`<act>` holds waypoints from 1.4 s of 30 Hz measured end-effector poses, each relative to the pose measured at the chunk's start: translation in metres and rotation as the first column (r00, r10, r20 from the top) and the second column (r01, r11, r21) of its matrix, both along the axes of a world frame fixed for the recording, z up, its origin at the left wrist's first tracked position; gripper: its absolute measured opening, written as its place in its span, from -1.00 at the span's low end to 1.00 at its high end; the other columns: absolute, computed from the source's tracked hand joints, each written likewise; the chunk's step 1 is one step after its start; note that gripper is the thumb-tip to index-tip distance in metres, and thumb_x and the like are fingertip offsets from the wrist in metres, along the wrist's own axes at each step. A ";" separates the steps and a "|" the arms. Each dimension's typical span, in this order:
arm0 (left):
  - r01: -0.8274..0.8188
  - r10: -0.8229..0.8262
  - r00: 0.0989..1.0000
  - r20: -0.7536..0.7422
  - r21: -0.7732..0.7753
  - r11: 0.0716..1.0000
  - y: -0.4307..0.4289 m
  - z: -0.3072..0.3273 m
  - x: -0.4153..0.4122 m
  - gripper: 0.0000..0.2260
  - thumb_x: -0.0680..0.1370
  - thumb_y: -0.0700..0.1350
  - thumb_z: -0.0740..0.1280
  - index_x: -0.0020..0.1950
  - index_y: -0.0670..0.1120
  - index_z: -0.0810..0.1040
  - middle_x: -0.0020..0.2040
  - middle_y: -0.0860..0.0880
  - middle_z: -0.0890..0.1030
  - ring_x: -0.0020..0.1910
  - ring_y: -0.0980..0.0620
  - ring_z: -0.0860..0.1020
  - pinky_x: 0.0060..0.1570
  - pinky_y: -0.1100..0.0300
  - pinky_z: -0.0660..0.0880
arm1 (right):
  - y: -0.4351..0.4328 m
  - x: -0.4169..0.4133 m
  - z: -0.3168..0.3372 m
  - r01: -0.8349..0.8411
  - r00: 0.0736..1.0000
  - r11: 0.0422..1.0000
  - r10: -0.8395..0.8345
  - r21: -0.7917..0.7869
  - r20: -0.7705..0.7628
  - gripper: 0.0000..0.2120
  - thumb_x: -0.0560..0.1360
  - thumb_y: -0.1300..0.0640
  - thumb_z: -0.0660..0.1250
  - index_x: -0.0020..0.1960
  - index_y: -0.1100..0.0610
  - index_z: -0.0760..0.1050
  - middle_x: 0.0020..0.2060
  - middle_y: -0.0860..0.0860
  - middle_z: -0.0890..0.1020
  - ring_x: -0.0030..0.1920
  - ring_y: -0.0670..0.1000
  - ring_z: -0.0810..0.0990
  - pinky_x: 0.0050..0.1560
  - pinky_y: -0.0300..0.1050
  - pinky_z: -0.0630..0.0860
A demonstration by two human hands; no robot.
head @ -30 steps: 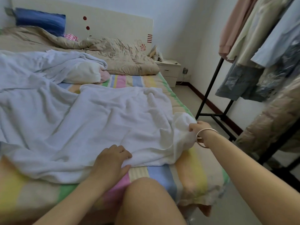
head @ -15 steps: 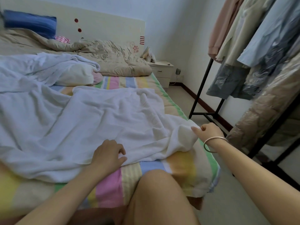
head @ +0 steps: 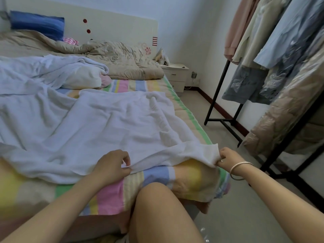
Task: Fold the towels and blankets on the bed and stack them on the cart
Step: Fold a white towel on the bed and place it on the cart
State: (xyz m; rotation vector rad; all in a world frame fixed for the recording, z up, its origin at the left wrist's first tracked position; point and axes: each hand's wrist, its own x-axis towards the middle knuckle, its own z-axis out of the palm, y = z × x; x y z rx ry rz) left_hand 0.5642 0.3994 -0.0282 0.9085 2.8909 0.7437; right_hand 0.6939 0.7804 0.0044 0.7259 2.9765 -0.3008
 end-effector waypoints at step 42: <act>-0.507 0.511 0.858 -0.055 0.065 0.859 0.117 -0.004 -0.275 -0.92 0.54 -0.07 0.38 -0.03 -0.05 0.56 -0.02 -0.13 0.63 0.03 -0.19 0.58 0.01 0.02 0.54 | 0.024 -0.316 0.010 0.145 0.878 0.436 -0.471 -0.888 -0.088 -0.94 0.60 0.19 0.21 -0.05 0.13 0.41 -0.46 0.05 0.49 -0.71 -0.14 0.42 -0.67 -0.30 0.39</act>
